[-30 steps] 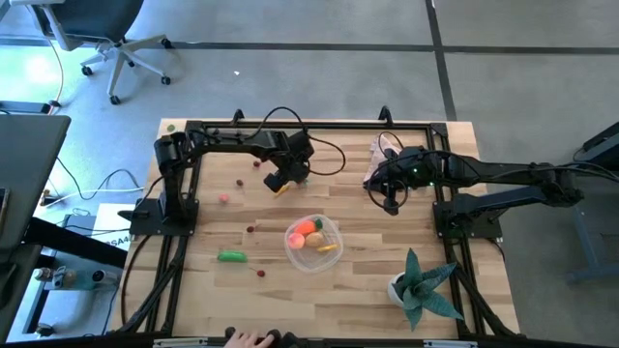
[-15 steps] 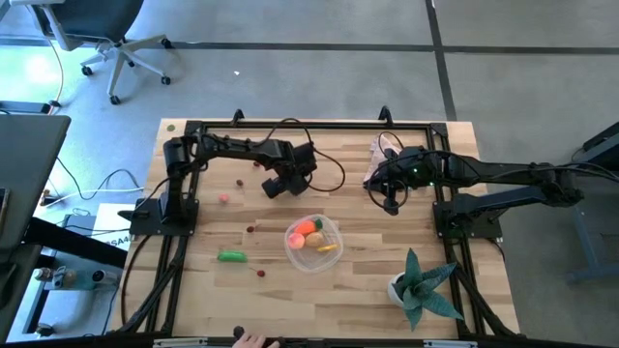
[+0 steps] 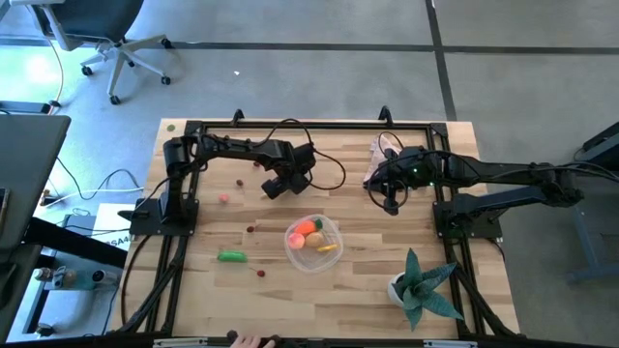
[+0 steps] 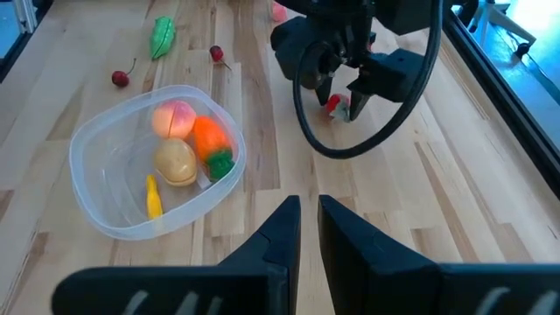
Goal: Pick and placing Produce into tupperware
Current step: Put the strawberry into the transparent bin
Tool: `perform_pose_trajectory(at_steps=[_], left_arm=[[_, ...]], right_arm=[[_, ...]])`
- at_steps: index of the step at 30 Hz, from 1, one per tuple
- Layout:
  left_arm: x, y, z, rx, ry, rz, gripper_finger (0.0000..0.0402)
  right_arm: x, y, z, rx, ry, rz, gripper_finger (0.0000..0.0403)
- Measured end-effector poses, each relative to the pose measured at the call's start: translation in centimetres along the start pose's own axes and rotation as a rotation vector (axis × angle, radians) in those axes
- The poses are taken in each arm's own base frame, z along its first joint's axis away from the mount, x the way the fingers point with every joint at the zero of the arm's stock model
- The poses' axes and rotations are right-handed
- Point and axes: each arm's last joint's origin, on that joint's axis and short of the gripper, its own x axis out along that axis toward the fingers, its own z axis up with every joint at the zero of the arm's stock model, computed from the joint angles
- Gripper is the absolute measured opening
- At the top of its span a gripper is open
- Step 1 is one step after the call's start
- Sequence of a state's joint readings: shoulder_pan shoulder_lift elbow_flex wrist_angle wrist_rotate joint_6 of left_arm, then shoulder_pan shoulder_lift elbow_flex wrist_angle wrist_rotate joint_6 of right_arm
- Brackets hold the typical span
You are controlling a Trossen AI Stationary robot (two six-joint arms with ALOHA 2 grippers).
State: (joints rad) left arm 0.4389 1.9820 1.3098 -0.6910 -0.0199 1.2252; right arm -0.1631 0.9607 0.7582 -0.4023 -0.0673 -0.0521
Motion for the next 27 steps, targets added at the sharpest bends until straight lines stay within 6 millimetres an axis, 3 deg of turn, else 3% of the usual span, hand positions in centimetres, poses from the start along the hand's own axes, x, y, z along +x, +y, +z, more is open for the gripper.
perform_pose_trajectory(at_steps=[15,27], left_arm=[[-0.03,0.11,-0.09,-0.128,0.045,0.029,0.0227],[-0.07,0.43,0.01,-0.109,0.04,0.064,0.0227]], right_arm=[[0.0,0.0,0.0,0.0,0.001,0.0,0.0032],[0.0,-0.01,0.0,0.0,0.0,0.0,0.0032]])
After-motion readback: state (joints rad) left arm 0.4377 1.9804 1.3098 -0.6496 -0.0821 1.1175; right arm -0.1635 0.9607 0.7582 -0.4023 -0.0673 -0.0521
